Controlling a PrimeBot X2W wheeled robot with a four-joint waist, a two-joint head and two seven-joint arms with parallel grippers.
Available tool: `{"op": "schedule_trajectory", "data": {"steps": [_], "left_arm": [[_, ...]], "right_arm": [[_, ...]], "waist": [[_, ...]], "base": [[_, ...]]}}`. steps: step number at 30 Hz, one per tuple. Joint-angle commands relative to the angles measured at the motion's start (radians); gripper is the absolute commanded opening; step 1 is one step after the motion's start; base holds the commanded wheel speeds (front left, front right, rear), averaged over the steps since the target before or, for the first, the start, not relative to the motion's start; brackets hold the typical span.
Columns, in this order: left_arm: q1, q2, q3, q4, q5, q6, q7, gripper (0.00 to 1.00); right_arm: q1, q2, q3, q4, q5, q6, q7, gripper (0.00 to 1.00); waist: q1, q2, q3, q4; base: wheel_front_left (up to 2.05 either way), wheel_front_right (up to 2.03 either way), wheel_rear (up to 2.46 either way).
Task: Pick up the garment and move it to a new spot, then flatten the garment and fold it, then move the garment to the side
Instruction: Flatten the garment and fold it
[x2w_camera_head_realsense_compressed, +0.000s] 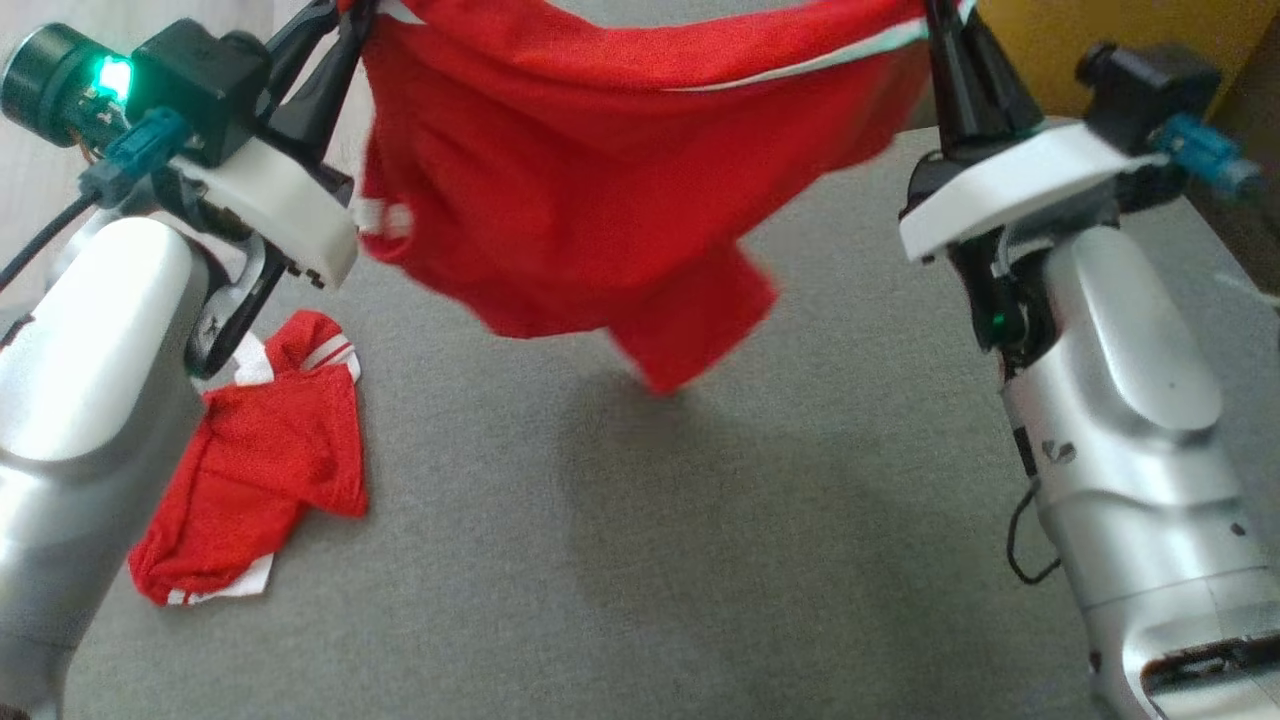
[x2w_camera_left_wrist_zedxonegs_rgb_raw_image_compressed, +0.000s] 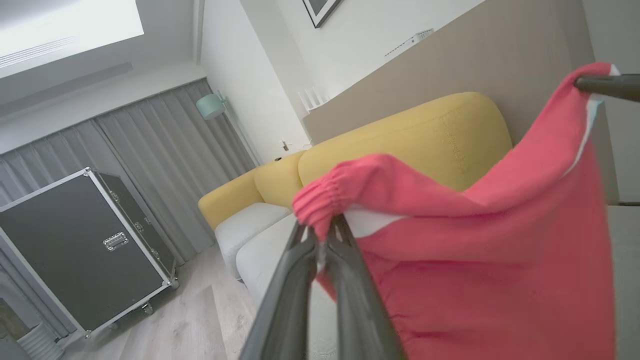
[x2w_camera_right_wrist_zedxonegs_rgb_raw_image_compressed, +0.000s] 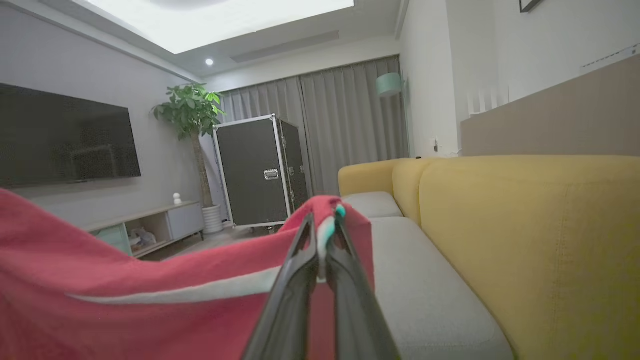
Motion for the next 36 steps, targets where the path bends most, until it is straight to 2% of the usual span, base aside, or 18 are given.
{"op": "schedule_trajectory", "data": {"steps": [1, 10, 14, 17, 22, 28, 32, 36], "left_arm": [[-0.070, 0.046, 0.038, -0.030, -0.005, -0.006, 0.011, 0.00], [-0.018, 0.062, 0.064, -0.046, -0.049, 0.021, 0.008, 0.00], [0.055, 0.060, 0.068, -0.094, -0.101, 0.028, 0.026, 0.00], [0.122, 0.086, 0.059, -0.155, -0.131, 0.023, 0.055, 0.00], [0.241, 0.149, 0.065, -0.276, -0.191, 0.041, 0.119, 0.00], [0.297, 0.172, 0.081, -0.393, -0.252, 0.071, 0.176, 0.00], [0.245, 0.154, 0.105, -0.331, -0.283, 0.072, 0.190, 0.00], [0.105, 0.137, 0.118, -0.207, -0.265, 0.039, 0.188, 0.00]], "right_arm": [[-0.029, 0.012, 0.013, -0.019, -0.038, -0.001, -0.020, 0.00], [-0.027, 0.012, -0.029, 0.010, -0.062, -0.001, -0.060, 0.00], [-0.001, 0.012, -0.071, 0.017, -0.094, -0.001, -0.064, 0.00], [0.031, 0.012, -0.066, 0.012, -0.105, -0.001, -0.037, 0.00], [0.094, 0.012, -0.100, -0.046, -0.125, -0.001, 0.003, 0.00], [0.133, 0.012, -0.125, -0.145, -0.139, -0.001, 0.076, 0.00], [0.081, 0.012, -0.114, -0.151, -0.144, -0.001, 0.118, 0.00], [-0.079, 0.012, -0.101, -0.061, -0.167, -0.001, 0.084, 0.00]], "waist": [[0.0001, -0.0001, -0.003, 0.002], [0.0001, -0.0001, -0.018, 0.006], [0.0001, -0.0001, -0.023, 0.015], [0.0001, -0.0001, -0.024, 0.017], [0.0001, -0.0001, -0.020, 0.019], [0.0001, -0.0001, 0.013, 0.021], [0.0001, -0.0001, 0.068, 0.010], [0.0001, -0.0001, 0.180, -0.001]], "base": [[0.00, 0.00, 0.00], [0.00, 0.00, 0.00], [0.00, 0.00, 0.00], [0.00, 0.00, 0.00], [0.00, 0.00, 0.00], [0.00, 0.00, 0.00], [0.00, 0.00, 0.00], [0.00, 0.00, 0.00]]}}
